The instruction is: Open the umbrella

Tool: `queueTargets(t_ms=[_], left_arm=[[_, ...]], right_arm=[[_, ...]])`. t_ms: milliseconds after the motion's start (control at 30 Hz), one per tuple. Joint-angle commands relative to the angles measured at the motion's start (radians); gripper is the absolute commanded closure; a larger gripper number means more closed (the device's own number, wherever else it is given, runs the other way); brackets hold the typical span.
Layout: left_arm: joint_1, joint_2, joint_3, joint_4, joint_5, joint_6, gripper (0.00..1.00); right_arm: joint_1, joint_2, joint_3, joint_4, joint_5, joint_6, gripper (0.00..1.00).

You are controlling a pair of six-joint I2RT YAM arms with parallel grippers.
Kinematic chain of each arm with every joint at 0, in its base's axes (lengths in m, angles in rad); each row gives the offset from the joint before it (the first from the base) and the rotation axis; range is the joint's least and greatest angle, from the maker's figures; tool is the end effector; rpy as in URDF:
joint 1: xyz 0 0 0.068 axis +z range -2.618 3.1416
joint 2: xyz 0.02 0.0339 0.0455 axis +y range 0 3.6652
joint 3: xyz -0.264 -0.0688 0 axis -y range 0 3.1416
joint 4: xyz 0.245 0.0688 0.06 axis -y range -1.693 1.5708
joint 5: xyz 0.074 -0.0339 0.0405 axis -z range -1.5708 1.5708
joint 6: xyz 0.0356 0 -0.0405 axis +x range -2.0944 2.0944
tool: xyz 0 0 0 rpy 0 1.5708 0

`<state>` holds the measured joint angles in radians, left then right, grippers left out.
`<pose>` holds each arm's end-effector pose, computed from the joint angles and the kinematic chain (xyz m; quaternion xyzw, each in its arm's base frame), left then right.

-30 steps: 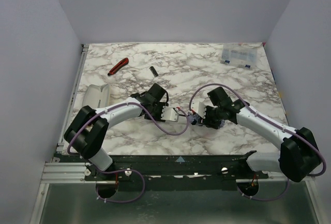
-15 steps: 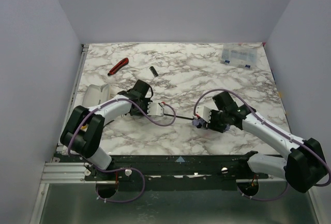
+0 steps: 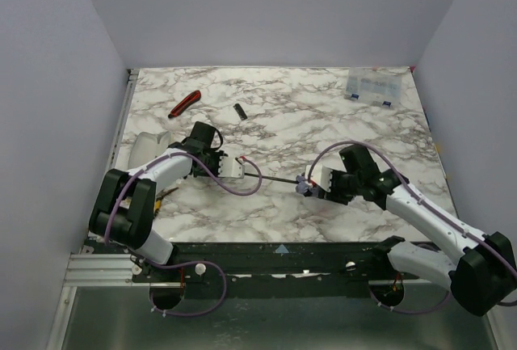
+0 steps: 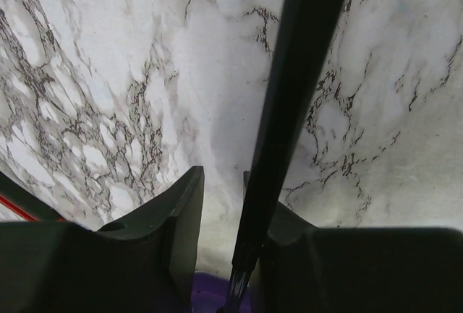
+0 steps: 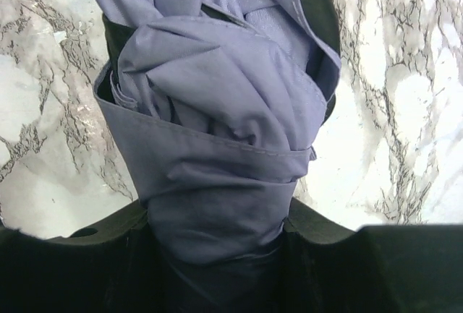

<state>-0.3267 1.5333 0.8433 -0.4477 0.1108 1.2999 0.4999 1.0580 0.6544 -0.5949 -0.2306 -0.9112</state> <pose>0.2669 -0.0946 0.1684 0.7167 0.6614 0.0525 0.2149 0.1700 0.1021 0.2112 -0.6427 0.7044 0.0508 0.2970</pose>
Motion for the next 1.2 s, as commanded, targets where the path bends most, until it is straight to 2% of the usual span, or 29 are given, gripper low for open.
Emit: queueTargets(t_ms=[0,167,333,400,467,533,567,633,667,767,933,1067,1167], left_arm=[[0.118,-0.021,-0.014,-0.017,-0.169,0.065,0.72],[0.057,-0.015,0.088,-0.085,-0.146,-0.030,0.72],[-0.065,-0.020,0.236,-0.179,-0.076,-0.143,0.59],[-0.120,-0.032,0.275,-0.210,-0.047,-0.159,0.51],[-0.167,-0.057,0.299,-0.208,-0.013,-0.184,0.38],[-0.188,-0.081,0.344,-0.226,0.047,-0.223,0.29],[-0.191,-0.091,0.379,-0.234,0.084,-0.251,0.15],[-0.191,-0.105,0.460,-0.262,0.163,-0.334,0.10],[-0.190,-0.114,0.496,-0.275,0.204,-0.371,0.02],[-0.171,-0.176,0.568,-0.241,0.301,-0.523,0.02],[-0.125,-0.324,0.579,-0.131,0.464,-0.733,0.02],[-0.118,-0.452,0.534,0.064,0.433,-0.981,0.02],[-0.108,-0.495,0.521,0.112,0.388,-1.137,0.02]], right_arm=[[-0.051,-0.040,-0.044,-0.217,0.096,-0.052,1.00],[-0.050,0.040,0.017,-0.233,0.014,-0.018,1.00],[-0.051,0.179,0.133,-0.235,-0.074,0.042,1.00],[-0.050,0.217,0.169,-0.220,-0.108,0.073,1.00],[-0.051,0.240,0.199,-0.212,-0.137,0.098,1.00],[-0.051,0.260,0.223,-0.205,-0.163,0.126,1.00],[-0.050,0.264,0.230,-0.206,-0.179,0.139,1.00],[-0.050,0.269,0.235,-0.190,-0.199,0.179,1.00],[-0.051,0.268,0.239,-0.182,-0.208,0.198,1.00],[-0.052,0.263,0.260,-0.165,-0.252,0.265,1.00],[-0.063,0.236,0.357,-0.146,-0.411,0.370,1.00],[-0.068,0.206,0.426,-0.011,-0.501,0.574,1.00],[-0.069,0.192,0.464,0.139,-0.536,0.764,1.00]])
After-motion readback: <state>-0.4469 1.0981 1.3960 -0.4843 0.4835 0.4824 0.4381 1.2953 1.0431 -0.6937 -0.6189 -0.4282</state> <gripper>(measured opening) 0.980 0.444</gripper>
